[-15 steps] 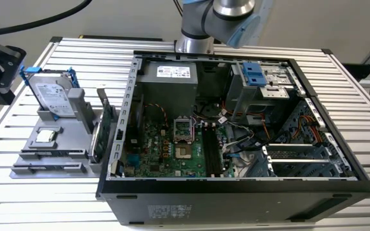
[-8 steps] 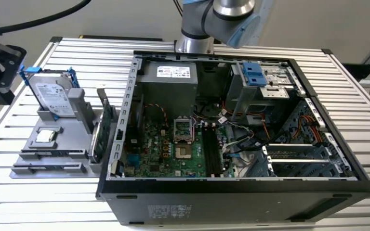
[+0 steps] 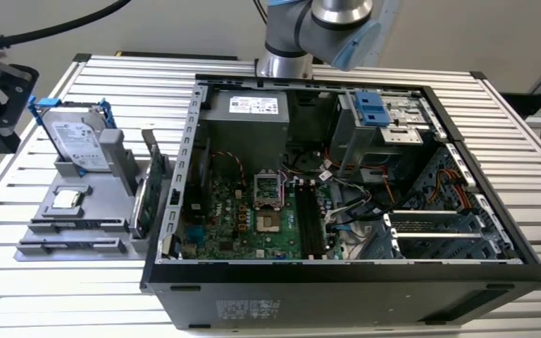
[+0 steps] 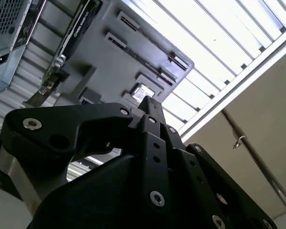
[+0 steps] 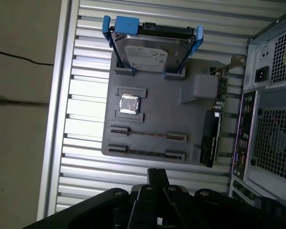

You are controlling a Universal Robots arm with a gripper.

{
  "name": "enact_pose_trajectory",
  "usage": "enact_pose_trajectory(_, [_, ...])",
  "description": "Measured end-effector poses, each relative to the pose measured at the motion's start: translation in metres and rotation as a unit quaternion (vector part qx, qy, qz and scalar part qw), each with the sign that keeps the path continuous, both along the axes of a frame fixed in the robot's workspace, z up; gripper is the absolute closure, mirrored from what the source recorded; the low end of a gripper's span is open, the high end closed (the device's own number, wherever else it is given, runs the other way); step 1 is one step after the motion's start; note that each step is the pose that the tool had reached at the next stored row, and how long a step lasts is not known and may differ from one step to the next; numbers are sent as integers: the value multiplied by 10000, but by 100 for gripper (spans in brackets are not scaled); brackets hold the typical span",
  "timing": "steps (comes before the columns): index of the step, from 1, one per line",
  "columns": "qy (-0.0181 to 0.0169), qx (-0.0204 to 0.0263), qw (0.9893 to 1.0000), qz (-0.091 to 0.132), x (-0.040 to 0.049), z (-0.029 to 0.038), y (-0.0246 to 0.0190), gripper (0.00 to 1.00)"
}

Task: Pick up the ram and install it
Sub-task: 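Pick up the ram and move it above insertion slot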

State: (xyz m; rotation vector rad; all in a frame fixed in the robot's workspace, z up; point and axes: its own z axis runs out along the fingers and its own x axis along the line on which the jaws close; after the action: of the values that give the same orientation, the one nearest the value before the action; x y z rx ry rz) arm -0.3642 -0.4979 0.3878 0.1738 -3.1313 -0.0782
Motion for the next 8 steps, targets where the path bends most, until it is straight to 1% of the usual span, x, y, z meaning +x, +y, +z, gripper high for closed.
enact_pose_trajectory(4, [0,0,9999,134,0,0,0,100])
enact_pose_trajectory(8, [0,0,9994,339,0,0,0,100])
